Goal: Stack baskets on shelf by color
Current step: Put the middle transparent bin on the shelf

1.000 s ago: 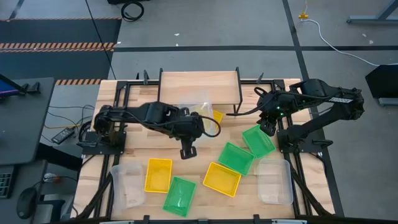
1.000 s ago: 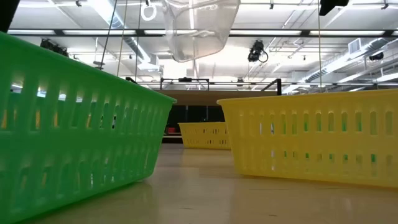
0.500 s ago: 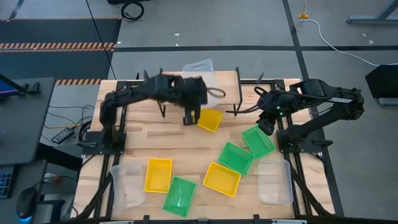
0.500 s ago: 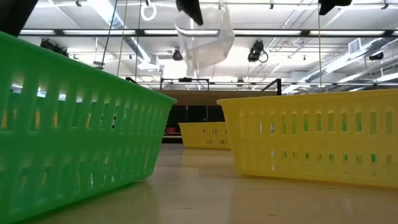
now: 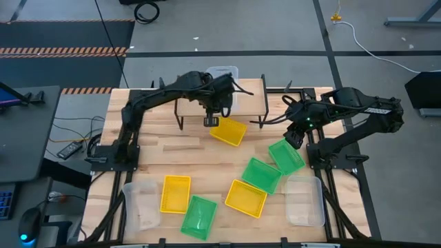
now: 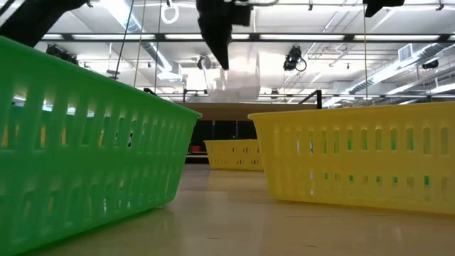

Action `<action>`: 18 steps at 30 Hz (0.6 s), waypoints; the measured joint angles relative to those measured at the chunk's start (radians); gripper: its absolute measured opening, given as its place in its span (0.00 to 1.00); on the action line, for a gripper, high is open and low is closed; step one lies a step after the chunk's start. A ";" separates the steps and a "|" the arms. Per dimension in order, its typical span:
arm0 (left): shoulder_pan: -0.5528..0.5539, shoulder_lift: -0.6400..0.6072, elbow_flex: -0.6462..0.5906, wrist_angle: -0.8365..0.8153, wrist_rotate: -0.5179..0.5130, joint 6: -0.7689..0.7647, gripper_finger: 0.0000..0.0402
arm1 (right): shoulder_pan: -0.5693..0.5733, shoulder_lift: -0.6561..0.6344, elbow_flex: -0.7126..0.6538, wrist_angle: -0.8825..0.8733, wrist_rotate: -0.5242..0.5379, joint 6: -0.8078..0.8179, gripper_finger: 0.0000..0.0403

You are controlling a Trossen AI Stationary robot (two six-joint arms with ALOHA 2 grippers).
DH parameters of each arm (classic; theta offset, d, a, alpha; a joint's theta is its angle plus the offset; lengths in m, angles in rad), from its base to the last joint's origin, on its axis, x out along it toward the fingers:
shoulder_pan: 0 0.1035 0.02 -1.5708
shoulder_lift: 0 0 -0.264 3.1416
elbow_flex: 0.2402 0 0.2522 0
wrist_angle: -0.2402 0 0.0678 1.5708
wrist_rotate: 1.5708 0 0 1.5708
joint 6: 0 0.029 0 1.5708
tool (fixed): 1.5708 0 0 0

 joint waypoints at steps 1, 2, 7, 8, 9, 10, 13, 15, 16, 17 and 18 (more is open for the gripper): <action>0.001 0.011 0.000 -0.004 -0.005 0.003 0.01 | 0.000 0.000 0.000 0.000 0.000 0.006 0.41; 0.002 0.023 0.000 -0.009 -0.005 0.004 0.01 | 0.000 0.000 0.000 0.000 0.000 0.013 0.41; 0.006 0.048 0.001 -0.028 -0.008 0.003 0.01 | 0.000 0.000 0.000 0.000 0.000 0.020 0.41; 0.006 0.050 0.001 -0.027 -0.010 -0.001 0.01 | 0.000 0.000 0.000 0.000 0.000 0.020 0.41; 0.007 0.050 0.001 -0.025 -0.011 -0.002 0.01 | 0.000 0.000 0.000 0.000 0.000 0.019 0.41; 0.007 0.050 0.001 -0.023 -0.011 -0.002 0.02 | 0.000 0.000 0.000 0.000 0.001 0.019 0.41; 0.007 0.052 0.001 -0.002 -0.017 -0.005 0.05 | 0.000 0.000 0.000 0.000 0.001 0.018 0.41; 0.007 0.052 0.001 -0.004 -0.040 -0.009 0.08 | 0.000 0.000 0.000 0.000 0.001 0.015 0.41; 0.007 0.052 0.001 -0.005 -0.055 -0.010 0.09 | 0.000 0.000 0.000 0.000 0.001 0.011 0.41; 0.007 0.052 0.000 -0.005 -0.062 -0.010 0.11 | 0.000 0.000 0.000 0.000 0.001 0.011 0.41; 0.007 0.052 0.000 -0.004 -0.064 -0.010 0.13 | 0.000 0.000 0.000 0.000 0.001 0.011 0.41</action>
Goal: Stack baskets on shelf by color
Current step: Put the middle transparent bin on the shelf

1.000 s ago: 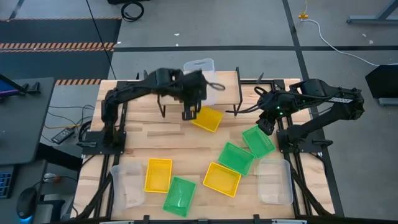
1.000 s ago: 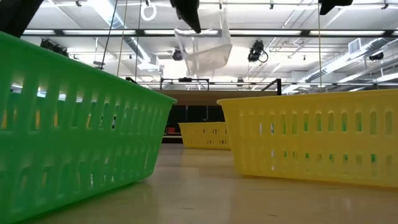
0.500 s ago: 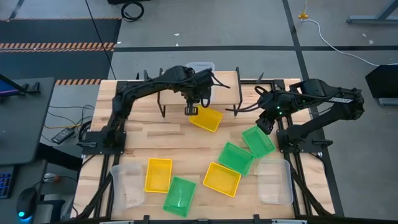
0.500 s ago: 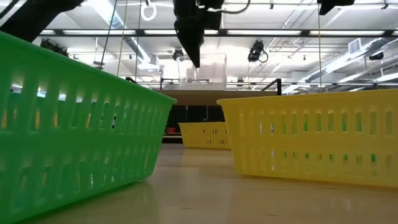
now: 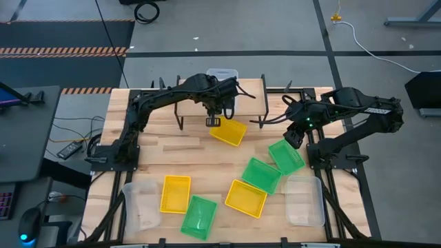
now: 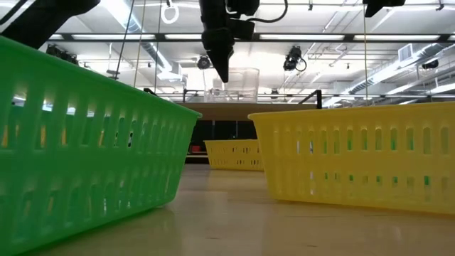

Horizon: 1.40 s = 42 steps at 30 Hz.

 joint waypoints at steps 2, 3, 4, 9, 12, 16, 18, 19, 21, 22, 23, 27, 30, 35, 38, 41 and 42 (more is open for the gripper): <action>0.000 0.000 0.000 0.001 -0.002 -0.003 0.16 | 0.000 0.000 0.000 0.000 0.000 0.000 0.41; 0.000 0.000 0.000 0.001 -0.002 -0.007 0.17 | 0.000 0.000 0.000 0.000 0.000 -0.001 0.41; 0.000 0.000 0.000 0.001 -0.002 -0.018 0.18 | 0.000 0.000 0.000 0.000 0.000 -0.002 0.41; -0.001 -0.005 0.000 -0.005 -0.010 -0.067 0.21 | 0.000 0.000 0.000 0.000 0.000 -0.002 0.41; -0.002 -0.007 0.000 -0.012 -0.010 -0.080 0.22 | 0.000 0.000 0.000 0.000 0.000 -0.005 0.41; -0.005 -0.007 -0.001 -0.020 -0.009 -0.117 0.21 | 0.000 0.000 0.000 0.000 0.000 -0.012 0.41; -0.009 -0.007 -0.001 -0.020 -0.009 -0.127 0.20 | 0.000 0.000 0.000 0.000 0.000 -0.012 0.41; -0.010 -0.007 -0.001 -0.020 -0.009 -0.127 0.19 | 0.000 0.000 0.000 0.000 0.000 -0.012 0.41; -0.015 -0.007 -0.001 -0.021 -0.010 -0.128 0.18 | 0.000 0.000 0.000 0.000 0.000 -0.013 0.41; -0.016 -0.007 -0.001 -0.023 -0.009 -0.131 0.18 | 0.000 0.000 0.000 0.000 0.000 -0.013 0.41; -0.016 -0.007 -0.001 -0.024 -0.009 -0.136 0.17 | 0.000 0.000 0.000 0.000 0.000 -0.013 0.41; -0.021 -0.007 -0.001 -0.024 -0.009 -0.159 0.15 | 0.000 0.000 0.000 0.000 0.000 -0.013 0.41; -0.024 -0.007 -0.001 -0.024 -0.009 -0.169 0.14 | 0.000 0.000 0.000 0.000 0.000 -0.013 0.41; -0.025 -0.007 -0.001 -0.024 -0.009 -0.199 0.14 | 0.000 0.000 0.000 0.000 0.000 -0.011 0.41; -0.025 -0.008 -0.001 -0.024 -0.009 -0.208 0.14 | 0.000 0.000 0.000 0.001 0.000 -0.010 0.41; -0.024 -0.008 -0.001 -0.024 -0.009 -0.208 0.13 | 0.000 0.000 0.000 0.002 0.000 -0.010 0.41; -0.023 -0.008 -0.001 -0.024 -0.012 -0.208 0.13 | 0.000 0.000 0.000 0.002 0.000 -0.010 0.41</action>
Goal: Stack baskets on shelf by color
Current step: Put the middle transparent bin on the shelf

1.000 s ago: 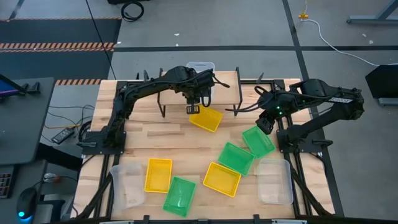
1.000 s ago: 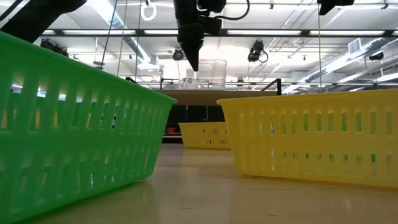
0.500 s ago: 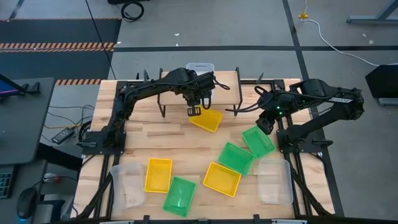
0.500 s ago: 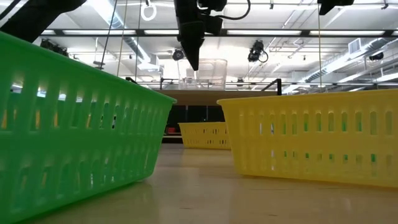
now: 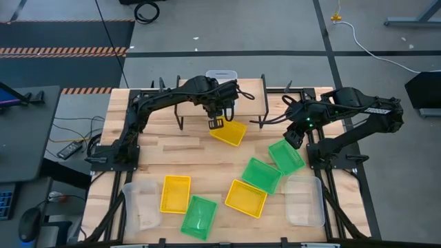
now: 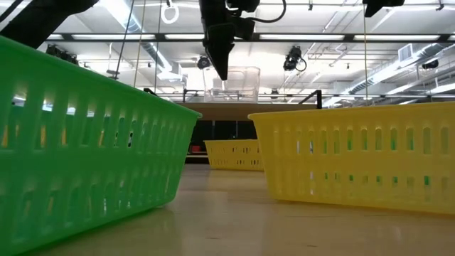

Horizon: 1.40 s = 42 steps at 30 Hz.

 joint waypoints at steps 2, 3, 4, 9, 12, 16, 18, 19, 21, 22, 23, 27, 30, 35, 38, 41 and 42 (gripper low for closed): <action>0.003 0.000 0.000 0.000 -0.014 -0.002 0.13 | 0.000 0.000 0.000 0.001 0.000 0.003 0.41; 0.005 0.000 0.000 0.001 -0.025 -0.005 0.13 | 0.000 0.000 0.000 0.001 0.000 0.009 0.41; 0.009 0.000 0.000 0.003 -0.032 -0.010 0.13 | 0.000 0.000 0.000 0.001 0.000 0.014 0.41; 0.022 0.000 0.000 0.013 -0.039 -0.031 0.13 | 0.000 0.000 0.000 0.009 0.000 0.017 0.41; 0.023 -0.001 0.000 0.006 -0.039 -0.031 0.12 | 0.000 0.000 0.000 0.009 0.000 0.017 0.41; 0.017 -0.001 0.000 0.006 -0.021 -0.031 0.12 | 0.000 0.000 0.000 0.009 0.000 0.019 0.41; 0.012 -0.001 0.000 0.006 -0.011 -0.031 0.12 | 0.000 0.000 0.000 0.009 0.000 0.019 0.41; 0.008 -0.001 0.000 0.007 -0.010 -0.032 0.12 | 0.000 0.000 0.000 0.009 0.000 0.018 0.41; 0.003 -0.001 0.000 0.007 -0.009 -0.030 0.12 | 0.000 0.000 0.000 0.009 0.000 0.017 0.41; 0.002 -0.001 0.000 0.007 -0.009 -0.028 0.12 | 0.000 0.000 0.000 0.009 0.000 0.016 0.41; 0.000 -0.001 0.000 0.007 -0.008 -0.027 0.12 | 0.000 0.000 0.000 0.009 0.000 0.015 0.41; -0.004 -0.001 0.000 0.007 -0.008 -0.026 0.11 | 0.000 0.000 0.000 0.009 0.000 0.011 0.41; -0.003 -0.001 0.000 0.007 -0.014 -0.024 0.11 | 0.000 0.000 0.000 0.008 0.000 0.011 0.41; -0.002 -0.001 0.000 0.003 -0.044 0.007 0.12 | 0.000 0.000 0.000 0.008 0.000 0.011 0.41; -0.001 -0.001 0.000 -0.010 -0.039 0.029 0.11 | 0.000 0.000 0.000 0.008 0.000 0.011 0.41; -0.003 -0.001 0.000 -0.012 -0.025 0.053 0.08 | 0.000 0.000 0.000 0.008 0.000 0.011 0.41; -0.004 -0.001 0.000 -0.012 -0.024 0.056 0.07 | 0.000 0.000 0.000 0.008 0.000 0.011 0.41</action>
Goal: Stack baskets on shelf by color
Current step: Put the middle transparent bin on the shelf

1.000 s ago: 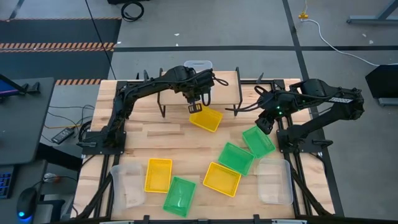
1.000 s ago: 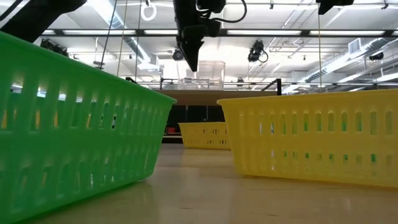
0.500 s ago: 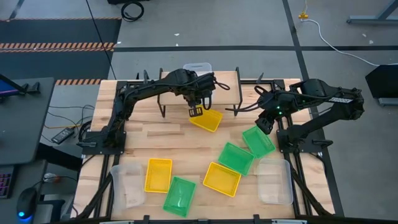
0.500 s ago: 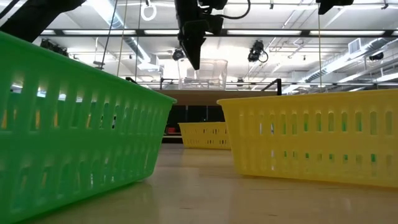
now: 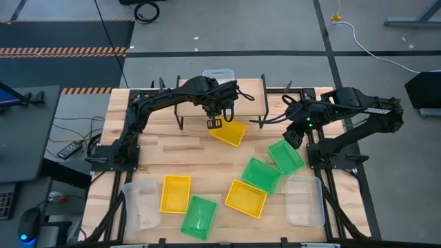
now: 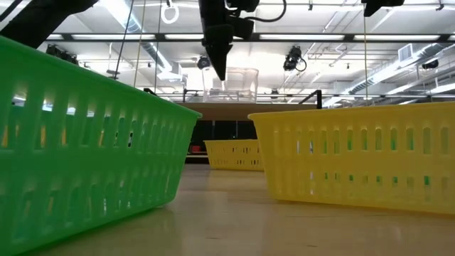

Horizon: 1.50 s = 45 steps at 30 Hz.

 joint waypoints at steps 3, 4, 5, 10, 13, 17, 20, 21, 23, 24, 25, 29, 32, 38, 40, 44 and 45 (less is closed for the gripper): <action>0.000 0.000 0.000 0.000 0.002 -0.001 0.04 | 0.000 0.000 0.000 0.000 0.000 0.000 0.41; -0.001 0.000 0.000 -0.001 0.004 -0.001 0.03 | 0.000 0.000 0.000 0.000 0.000 0.000 0.41; 0.000 0.000 0.000 -0.001 0.004 0.000 0.03 | 0.000 0.000 0.000 0.000 0.000 0.000 0.41; 0.000 0.000 0.000 -0.001 0.003 0.002 0.04 | 0.000 0.000 0.000 0.000 0.000 0.000 0.41; 0.000 0.000 0.000 -0.001 0.002 0.014 0.04 | 0.000 0.000 0.000 0.000 0.000 0.000 0.41; 0.000 0.000 0.000 -0.001 0.002 0.035 0.02 | 0.000 0.000 0.000 0.000 0.000 0.000 0.41; 0.000 0.000 0.000 -0.001 0.002 0.048 0.02 | 0.000 0.000 0.000 0.000 0.000 0.000 0.41; 0.000 0.000 0.000 -0.001 0.002 0.060 0.02 | 0.000 0.000 0.000 0.000 0.000 0.000 0.41; 0.000 0.000 0.000 0.000 0.008 0.101 0.03 | 0.000 0.000 0.000 0.000 0.000 -0.003 0.41; 0.000 0.000 0.000 0.000 0.010 0.116 0.03 | 0.000 0.000 0.000 0.000 0.000 -0.003 0.41; 0.000 0.000 0.000 0.001 0.010 0.128 0.03 | 0.000 0.000 0.000 0.000 0.000 -0.003 0.41; 0.000 0.000 0.000 0.001 0.012 0.131 0.03 | 0.000 0.000 0.000 0.000 0.000 -0.003 0.41; 0.000 0.000 0.000 0.001 0.012 0.130 0.02 | 0.000 0.000 0.000 0.000 0.000 -0.003 0.41; 0.000 0.000 0.000 0.001 0.011 0.098 0.07 | 0.000 0.000 0.000 0.000 0.004 -0.003 0.41; 0.000 0.000 0.000 0.001 0.011 0.097 0.08 | 0.000 0.000 0.000 0.000 0.004 -0.003 0.41; 0.000 0.000 0.000 0.000 0.011 0.098 0.09 | 0.000 0.000 0.000 0.000 0.005 -0.003 0.41; 0.000 0.000 0.000 0.000 0.011 0.100 0.10 | 0.000 0.000 0.000 0.000 0.008 -0.003 0.41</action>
